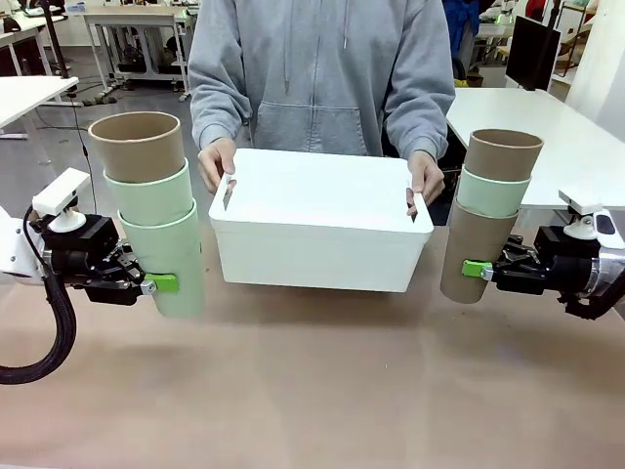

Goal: Stack the cups and store them in the basket.
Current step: Place the stack of Reusable plastic cups into the Pantry Basket.

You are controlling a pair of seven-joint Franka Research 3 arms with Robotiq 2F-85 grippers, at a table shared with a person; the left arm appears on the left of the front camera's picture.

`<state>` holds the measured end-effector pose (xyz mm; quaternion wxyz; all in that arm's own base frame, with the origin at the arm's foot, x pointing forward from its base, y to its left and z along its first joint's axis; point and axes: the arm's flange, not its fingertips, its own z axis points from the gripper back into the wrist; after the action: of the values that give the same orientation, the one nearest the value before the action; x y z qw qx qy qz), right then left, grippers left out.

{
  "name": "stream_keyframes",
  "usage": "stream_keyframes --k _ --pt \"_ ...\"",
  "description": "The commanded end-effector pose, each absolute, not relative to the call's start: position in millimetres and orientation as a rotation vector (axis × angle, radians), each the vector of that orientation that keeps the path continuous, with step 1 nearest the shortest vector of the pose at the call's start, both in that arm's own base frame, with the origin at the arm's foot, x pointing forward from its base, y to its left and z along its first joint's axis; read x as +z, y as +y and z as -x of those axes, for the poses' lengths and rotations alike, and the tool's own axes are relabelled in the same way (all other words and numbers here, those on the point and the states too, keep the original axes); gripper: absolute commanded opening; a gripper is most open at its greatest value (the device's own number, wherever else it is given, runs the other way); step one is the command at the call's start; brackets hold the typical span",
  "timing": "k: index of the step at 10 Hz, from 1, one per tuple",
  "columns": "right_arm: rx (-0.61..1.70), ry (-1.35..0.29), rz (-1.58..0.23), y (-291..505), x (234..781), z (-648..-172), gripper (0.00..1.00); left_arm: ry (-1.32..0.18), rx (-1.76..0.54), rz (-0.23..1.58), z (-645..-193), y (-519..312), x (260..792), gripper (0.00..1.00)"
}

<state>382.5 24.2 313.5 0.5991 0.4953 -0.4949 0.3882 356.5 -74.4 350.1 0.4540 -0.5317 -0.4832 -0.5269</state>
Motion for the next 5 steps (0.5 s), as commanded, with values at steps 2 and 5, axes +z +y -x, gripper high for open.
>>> stream_keyframes --k 2,5 --pt "0.904 -1.161 -1.147 24.3 318.4 -382.8 0.85 -1.204 -1.301 1.315 -356.4 -73.1 352.4 0.84" --pt "0.904 -1.161 -1.147 24.3 318.4 -382.8 0.85 -1.204 -1.301 1.315 -356.4 -73.1 352.4 0.84"
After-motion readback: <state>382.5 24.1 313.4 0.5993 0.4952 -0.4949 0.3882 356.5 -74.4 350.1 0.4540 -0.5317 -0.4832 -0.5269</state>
